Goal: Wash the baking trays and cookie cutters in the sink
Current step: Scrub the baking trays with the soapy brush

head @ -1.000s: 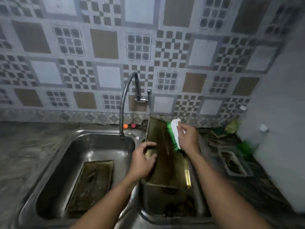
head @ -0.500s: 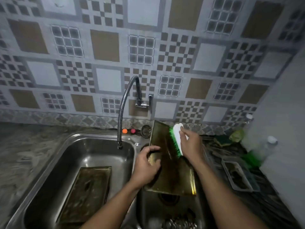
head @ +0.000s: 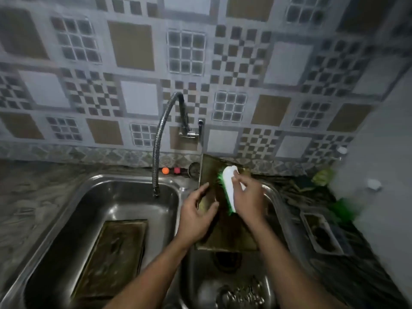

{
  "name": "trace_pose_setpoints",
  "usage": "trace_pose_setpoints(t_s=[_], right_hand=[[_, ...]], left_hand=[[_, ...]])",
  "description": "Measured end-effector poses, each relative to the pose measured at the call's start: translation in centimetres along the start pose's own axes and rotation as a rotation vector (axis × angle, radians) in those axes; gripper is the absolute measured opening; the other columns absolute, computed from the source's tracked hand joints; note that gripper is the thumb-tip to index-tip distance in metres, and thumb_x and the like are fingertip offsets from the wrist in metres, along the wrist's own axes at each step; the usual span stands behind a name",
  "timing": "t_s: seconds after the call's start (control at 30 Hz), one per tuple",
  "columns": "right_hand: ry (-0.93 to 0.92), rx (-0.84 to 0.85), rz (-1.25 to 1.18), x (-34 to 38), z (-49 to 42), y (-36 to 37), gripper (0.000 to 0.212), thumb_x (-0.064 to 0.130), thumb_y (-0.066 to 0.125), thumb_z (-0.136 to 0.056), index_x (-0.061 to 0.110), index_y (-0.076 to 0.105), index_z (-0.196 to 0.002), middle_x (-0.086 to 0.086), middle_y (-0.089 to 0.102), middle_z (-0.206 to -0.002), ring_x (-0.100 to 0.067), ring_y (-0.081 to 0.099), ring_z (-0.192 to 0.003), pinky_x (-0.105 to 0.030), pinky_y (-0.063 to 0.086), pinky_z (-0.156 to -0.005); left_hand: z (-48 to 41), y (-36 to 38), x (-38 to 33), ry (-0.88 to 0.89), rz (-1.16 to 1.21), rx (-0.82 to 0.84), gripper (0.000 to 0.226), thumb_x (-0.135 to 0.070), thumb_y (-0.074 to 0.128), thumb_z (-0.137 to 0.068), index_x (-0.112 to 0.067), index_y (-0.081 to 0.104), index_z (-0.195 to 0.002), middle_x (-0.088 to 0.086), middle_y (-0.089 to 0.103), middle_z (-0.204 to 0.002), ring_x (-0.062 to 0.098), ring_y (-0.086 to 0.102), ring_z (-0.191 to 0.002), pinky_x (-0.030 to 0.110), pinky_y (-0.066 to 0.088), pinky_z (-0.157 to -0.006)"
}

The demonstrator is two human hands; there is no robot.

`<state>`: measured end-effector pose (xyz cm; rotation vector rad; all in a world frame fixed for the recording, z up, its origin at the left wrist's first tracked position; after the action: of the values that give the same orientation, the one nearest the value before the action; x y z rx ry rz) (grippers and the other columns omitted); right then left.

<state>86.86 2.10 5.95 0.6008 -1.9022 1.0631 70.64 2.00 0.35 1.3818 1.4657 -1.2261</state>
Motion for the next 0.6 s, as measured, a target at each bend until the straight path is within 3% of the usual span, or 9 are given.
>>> trace_pose_setpoints(t_s=[0.07, 0.17, 0.27, 0.33, 0.43, 0.5, 0.57, 0.6], right_hand=[[-0.01, 0.053, -0.086, 1.4, 1.9, 1.9, 0.024, 0.018, 0.061, -0.094, 0.007, 0.072, -0.112, 0.001, 0.072, -0.109, -0.003, 0.063, -0.096, -0.016, 0.045, -0.079], [-0.027, 0.096, -0.098, 0.5, 4.1, 1.8, 0.023, 0.017, 0.062, -0.093, 0.012, 0.072, -0.113, 0.013, 0.068, -0.105, 0.014, 0.058, -0.088, -0.006, 0.046, -0.082], [0.01, 0.03, -0.022, -1.3, 3.4, -0.6, 0.025, 0.017, 0.061, -0.094, 0.011, 0.07, -0.117, 0.002, 0.07, -0.116, 0.004, 0.058, -0.101, 0.002, 0.038, -0.078], [0.049, -0.014, -0.016, -1.7, 2.7, -1.4, 0.027, 0.018, 0.059, -0.096, 0.01, 0.068, -0.12, -0.003, 0.068, -0.12, -0.003, 0.057, -0.105, 0.003, 0.036, -0.073], [0.018, -0.006, -0.045, 0.1, 3.4, -0.3, 0.027, 0.019, 0.059, -0.096, 0.011, 0.068, -0.12, 0.001, 0.068, -0.119, 0.0, 0.056, -0.102, -0.004, 0.039, -0.08], [-0.033, 0.049, -0.109, 1.2, 4.9, 1.1, 0.026, 0.019, 0.06, -0.095, 0.014, 0.069, -0.119, 0.005, 0.069, -0.112, 0.009, 0.057, -0.096, -0.004, 0.04, -0.083], [-0.083, 0.102, -0.127, 1.3, 6.8, 1.8, 0.024, 0.017, 0.061, -0.094, 0.016, 0.07, -0.117, 0.009, 0.068, -0.104, 0.011, 0.059, -0.093, -0.004, 0.041, -0.082], [-0.099, 0.114, -0.126, 0.8, 7.5, 1.7, 0.024, 0.016, 0.062, -0.094, 0.016, 0.07, -0.116, 0.009, 0.068, -0.102, 0.009, 0.06, -0.095, -0.007, 0.044, -0.082]], left_hand=[[-0.3, -0.6, -0.1, -0.042, 0.028, -0.049, 0.058, -0.029, 0.071, -0.089, -0.019, 0.049, -0.142, -0.01, 0.056, -0.137, -0.003, 0.051, -0.127, 0.016, 0.04, -0.105], [-0.3, -1.0, -0.1, -0.058, 0.043, -0.089, 0.056, -0.041, 0.057, -0.096, -0.018, 0.044, -0.145, -0.006, 0.05, -0.144, -0.002, 0.046, -0.132, 0.013, 0.037, -0.106], [0.3, -0.8, -0.4, -0.035, 0.034, -0.084, 0.054, -0.044, 0.05, -0.097, -0.018, 0.044, -0.145, -0.01, 0.051, -0.143, -0.003, 0.046, -0.132, 0.019, 0.038, -0.108], [0.6, -0.4, -1.0, -0.028, 0.053, -0.051, 0.052, -0.04, 0.047, -0.1, -0.017, 0.043, -0.146, -0.016, 0.05, -0.139, -0.008, 0.045, -0.13, 0.012, 0.037, -0.105], [0.4, 0.4, -1.7, -0.019, 0.088, -0.045, 0.054, -0.036, 0.041, -0.098, -0.012, 0.041, -0.147, -0.005, 0.052, -0.142, -0.003, 0.048, -0.129, 0.009, 0.037, -0.102], [-0.1, 0.5, -1.7, -0.023, 0.095, -0.077, 0.052, -0.034, 0.036, -0.1, -0.013, 0.041, -0.147, 0.003, 0.06, -0.134, -0.001, 0.058, -0.117, 0.01, 0.043, -0.093], [-0.5, 0.1, -1.4, -0.055, 0.097, -0.12, 0.05, -0.035, 0.033, -0.102, -0.018, 0.04, -0.148, 0.008, 0.069, -0.109, -0.005, 0.061, -0.091, 0.016, 0.049, -0.078], [-0.5, -0.2, -1.2, -0.063, 0.082, -0.136, 0.05, -0.039, 0.032, -0.102, -0.021, 0.04, -0.148, 0.012, 0.069, -0.1, -0.002, 0.06, -0.088, 0.022, 0.051, -0.077]])
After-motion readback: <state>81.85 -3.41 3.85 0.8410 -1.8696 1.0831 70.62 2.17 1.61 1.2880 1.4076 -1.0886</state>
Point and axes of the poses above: each hand's wrist, its own z-axis away from the middle knuckle, its own y-axis out of the palm, x = y × z, the point moved 4 cm from there along -z, towards the middle knuckle
